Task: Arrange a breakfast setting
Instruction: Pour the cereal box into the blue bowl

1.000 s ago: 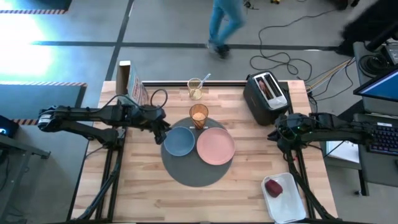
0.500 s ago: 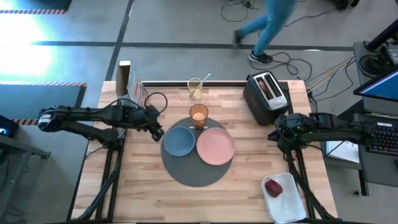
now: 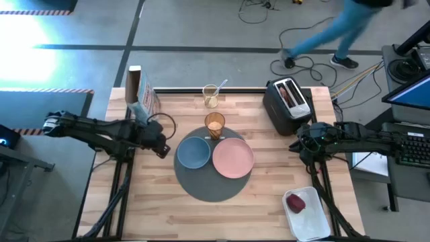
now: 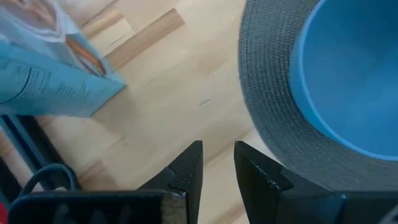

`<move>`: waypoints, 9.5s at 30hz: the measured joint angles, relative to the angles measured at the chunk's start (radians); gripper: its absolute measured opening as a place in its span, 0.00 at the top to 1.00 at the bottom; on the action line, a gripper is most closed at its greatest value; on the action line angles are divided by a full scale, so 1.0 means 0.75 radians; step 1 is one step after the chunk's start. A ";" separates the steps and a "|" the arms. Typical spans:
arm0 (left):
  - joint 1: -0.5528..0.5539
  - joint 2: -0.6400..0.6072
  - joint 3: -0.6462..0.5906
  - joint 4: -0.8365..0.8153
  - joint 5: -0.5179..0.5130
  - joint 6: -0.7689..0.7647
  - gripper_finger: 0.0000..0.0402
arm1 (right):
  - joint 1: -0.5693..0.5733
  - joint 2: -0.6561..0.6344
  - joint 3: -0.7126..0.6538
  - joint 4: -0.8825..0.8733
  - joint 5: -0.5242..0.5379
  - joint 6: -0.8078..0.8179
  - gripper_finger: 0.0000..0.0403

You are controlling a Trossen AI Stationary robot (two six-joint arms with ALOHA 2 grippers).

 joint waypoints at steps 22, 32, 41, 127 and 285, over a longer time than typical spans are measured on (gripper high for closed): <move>-0.060 0.014 -0.133 -0.181 -0.339 -0.617 0.28 | 0.000 0.001 0.000 0.000 0.000 0.000 0.82; -0.049 0.016 -0.165 -0.196 -0.616 -0.794 0.20 | 0.000 0.001 0.000 0.000 0.000 0.000 0.82; 0.011 0.023 -0.169 -0.249 -0.605 -0.998 0.21 | 0.000 0.001 0.000 0.000 0.000 0.000 0.82; -0.445 0.060 0.401 -0.584 -0.157 -0.486 0.63 | 0.000 0.001 0.000 0.000 0.000 0.000 0.82; -1.495 0.356 0.742 -0.582 -0.299 -1.059 0.34 | 0.000 0.001 0.001 0.008 0.001 0.000 0.82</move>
